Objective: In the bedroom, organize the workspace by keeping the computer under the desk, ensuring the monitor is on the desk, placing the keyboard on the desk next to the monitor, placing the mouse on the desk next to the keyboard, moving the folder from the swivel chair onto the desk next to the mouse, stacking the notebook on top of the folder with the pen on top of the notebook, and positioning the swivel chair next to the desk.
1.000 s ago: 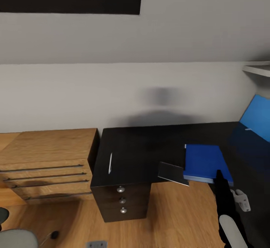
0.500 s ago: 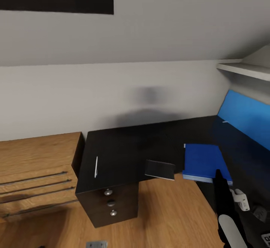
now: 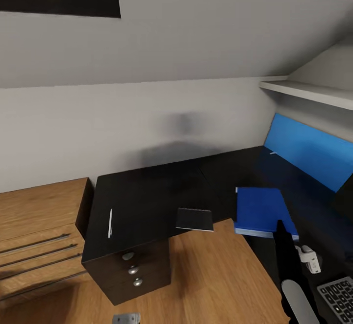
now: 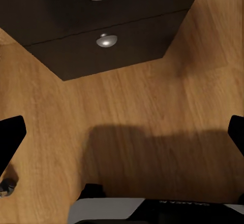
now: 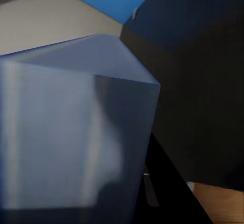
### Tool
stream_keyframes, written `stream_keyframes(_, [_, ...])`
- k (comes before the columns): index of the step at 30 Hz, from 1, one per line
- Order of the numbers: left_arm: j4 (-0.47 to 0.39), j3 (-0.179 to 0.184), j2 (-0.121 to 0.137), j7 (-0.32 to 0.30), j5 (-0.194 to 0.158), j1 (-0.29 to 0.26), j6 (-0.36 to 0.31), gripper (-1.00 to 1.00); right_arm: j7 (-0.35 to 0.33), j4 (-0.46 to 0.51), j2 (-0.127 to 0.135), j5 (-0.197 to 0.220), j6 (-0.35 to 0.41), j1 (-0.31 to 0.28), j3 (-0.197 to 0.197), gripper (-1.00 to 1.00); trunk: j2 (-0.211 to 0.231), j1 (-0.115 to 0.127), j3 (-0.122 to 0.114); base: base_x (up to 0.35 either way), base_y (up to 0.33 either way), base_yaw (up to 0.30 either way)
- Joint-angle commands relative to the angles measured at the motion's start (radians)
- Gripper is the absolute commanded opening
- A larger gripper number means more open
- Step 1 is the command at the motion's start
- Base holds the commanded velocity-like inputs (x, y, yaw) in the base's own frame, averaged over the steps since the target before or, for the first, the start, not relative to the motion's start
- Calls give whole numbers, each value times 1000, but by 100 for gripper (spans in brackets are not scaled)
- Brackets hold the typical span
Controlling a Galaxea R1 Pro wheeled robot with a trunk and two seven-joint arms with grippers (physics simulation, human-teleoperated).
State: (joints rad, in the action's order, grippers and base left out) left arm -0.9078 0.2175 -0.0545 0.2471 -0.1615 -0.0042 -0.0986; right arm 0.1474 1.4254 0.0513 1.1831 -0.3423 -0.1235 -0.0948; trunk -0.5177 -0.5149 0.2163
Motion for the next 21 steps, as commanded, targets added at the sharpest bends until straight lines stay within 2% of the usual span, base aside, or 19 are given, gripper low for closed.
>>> stream_keyframes(1, [-2,3,1,8,-9,0,-4,100,3,3,0,6,-4,-1,3,-100,-2,0,2,0,0,-40])
stream_keyframes(4, [-3,-2,2,8,-10,0,-4,100,2,21,-9,7,-3,0,12,-100,-2,0,2,0,0,-21])
stream_keyframes(6, [-3,-25,4,7,-10,0,-4,100,2,38,-17,7,0,0,22,-100,-2,0,2,0,0,-9])
stream_keyframes(7, [-2,-54,4,4,-10,0,-5,100,1,45,-21,7,0,-1,35,-100,-2,0,2,0,0,-3])
stream_keyframes(9, [0,-70,5,2,-10,0,-5,100,1,46,-23,7,0,-1,50,-100,-2,0,2,0,0,-1])
stream_keyframes(16, [4,-79,3,1,-10,0,-6,100,-30,42,-35,8,-4,0,67,-100,-2,0,2,0,0,0])
stream_keyframes(21, [5,-78,1,0,-10,0,-7,100,-54,-23,-47,4,-5,-9,72,-100,-2,0,2,0,0,0])
